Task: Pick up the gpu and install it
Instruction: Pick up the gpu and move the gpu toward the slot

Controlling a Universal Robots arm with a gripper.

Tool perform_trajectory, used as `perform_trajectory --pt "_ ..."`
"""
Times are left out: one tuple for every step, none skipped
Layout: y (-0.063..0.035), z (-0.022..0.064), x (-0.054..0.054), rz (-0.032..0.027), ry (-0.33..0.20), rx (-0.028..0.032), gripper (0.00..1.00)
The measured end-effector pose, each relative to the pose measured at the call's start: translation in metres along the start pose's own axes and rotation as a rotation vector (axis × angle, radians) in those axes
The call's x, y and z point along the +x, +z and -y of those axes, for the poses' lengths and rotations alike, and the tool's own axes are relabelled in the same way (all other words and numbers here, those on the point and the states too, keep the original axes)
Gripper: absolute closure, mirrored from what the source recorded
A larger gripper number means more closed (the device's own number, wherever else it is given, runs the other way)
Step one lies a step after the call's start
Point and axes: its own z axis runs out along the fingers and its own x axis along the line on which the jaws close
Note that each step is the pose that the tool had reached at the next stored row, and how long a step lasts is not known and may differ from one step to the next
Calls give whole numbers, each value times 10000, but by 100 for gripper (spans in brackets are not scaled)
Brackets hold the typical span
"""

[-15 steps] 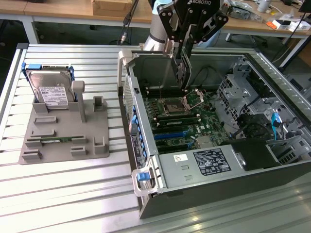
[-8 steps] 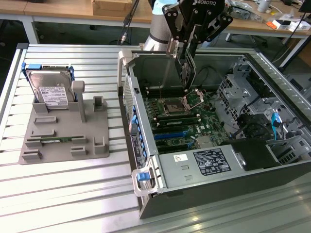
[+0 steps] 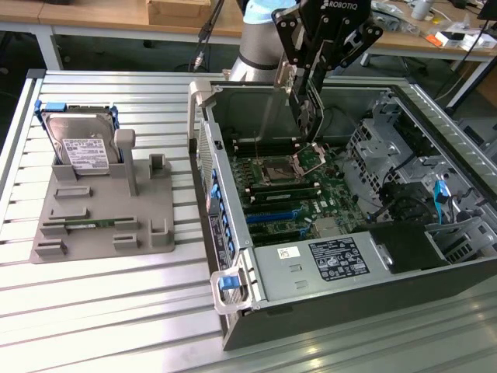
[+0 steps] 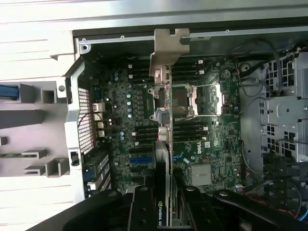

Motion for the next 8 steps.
perform_trajectory --pt "0 -1 -13 0 1 1 74" --pt "1 -2 -33 0 1 1 74" --pt "1 -3 -40 0 1 1 74" --pt "1 -4 -47 0 1 0 74" --pt "1 -4 -56 0 1 0 74" --pt "2 -5 -68 0 1 0 74" --pt "2 -6 -80 0 1 1 74" --pt "2 -7 -92 0 0 0 74"
